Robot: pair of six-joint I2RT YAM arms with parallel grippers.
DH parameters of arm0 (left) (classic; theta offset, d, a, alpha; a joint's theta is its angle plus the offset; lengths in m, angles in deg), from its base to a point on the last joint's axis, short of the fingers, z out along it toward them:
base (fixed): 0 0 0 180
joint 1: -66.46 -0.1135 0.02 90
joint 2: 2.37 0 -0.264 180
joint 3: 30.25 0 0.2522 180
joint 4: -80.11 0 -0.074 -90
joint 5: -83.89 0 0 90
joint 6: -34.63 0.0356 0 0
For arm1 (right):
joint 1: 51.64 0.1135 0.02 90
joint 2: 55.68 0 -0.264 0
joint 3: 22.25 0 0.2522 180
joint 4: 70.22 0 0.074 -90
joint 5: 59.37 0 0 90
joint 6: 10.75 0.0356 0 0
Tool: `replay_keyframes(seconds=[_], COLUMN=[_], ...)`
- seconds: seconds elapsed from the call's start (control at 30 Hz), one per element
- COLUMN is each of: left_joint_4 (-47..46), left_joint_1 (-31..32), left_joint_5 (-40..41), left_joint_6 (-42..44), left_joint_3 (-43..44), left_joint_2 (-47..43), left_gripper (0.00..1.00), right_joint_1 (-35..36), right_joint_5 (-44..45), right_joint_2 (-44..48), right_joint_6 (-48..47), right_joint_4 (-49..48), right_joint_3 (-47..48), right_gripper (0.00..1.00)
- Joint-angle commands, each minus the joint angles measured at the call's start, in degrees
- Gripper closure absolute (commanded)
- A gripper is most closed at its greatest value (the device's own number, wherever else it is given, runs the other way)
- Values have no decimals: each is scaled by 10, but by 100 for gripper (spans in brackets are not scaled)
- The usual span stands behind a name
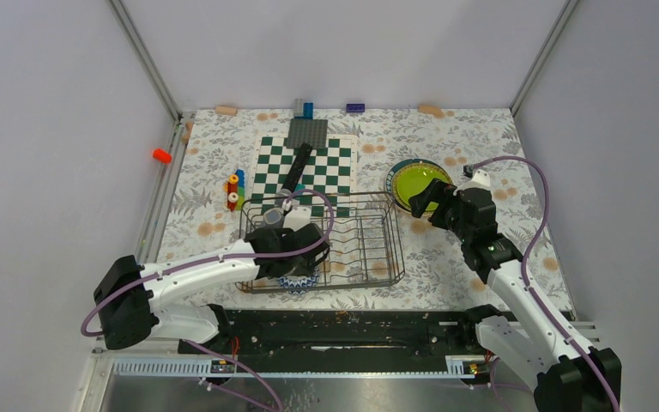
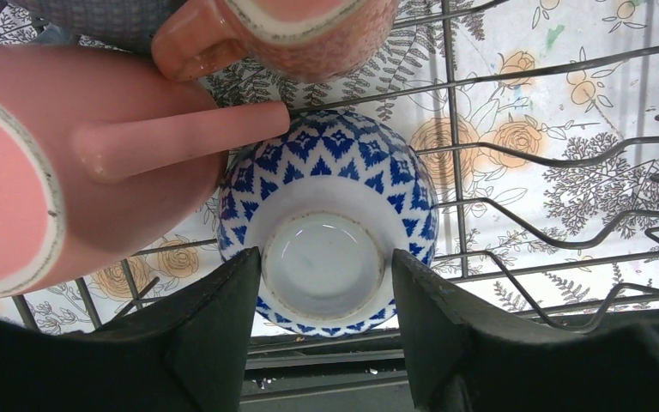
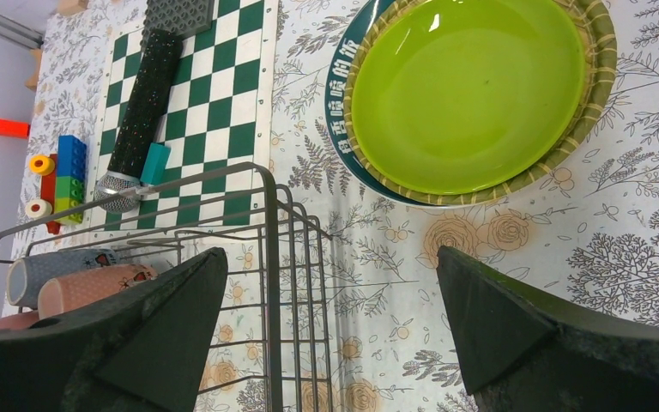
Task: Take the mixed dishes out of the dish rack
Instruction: Pick up the bowl from the dish rack.
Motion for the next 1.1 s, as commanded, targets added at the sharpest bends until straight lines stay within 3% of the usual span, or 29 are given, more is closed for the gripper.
replay_keyframes(seconds=[0.0,0.27,0.87,1.07], left_joint_4=[2,1,20,21], left_joint_1=[2,2,2,2], left_joint_5=[8,-8,10,19], left_joint_6=[-14,-16,-21,-19], left_joint_3=[20,11,31,38], left_joint_2=[-1,-8,-19,-39], left_gripper=[45,49,86,92], right_joint_1=[2,2,2,2], right_joint_5=[18,26,33,32], right_joint_2=[-1,-4,8,13], right_joint_6=[-12,-12,-12,-12], right_joint_4=[-19,-19,-21,-21], right_joint_3=[-1,0,-5,-7], right_gripper=[1,1,0,1])
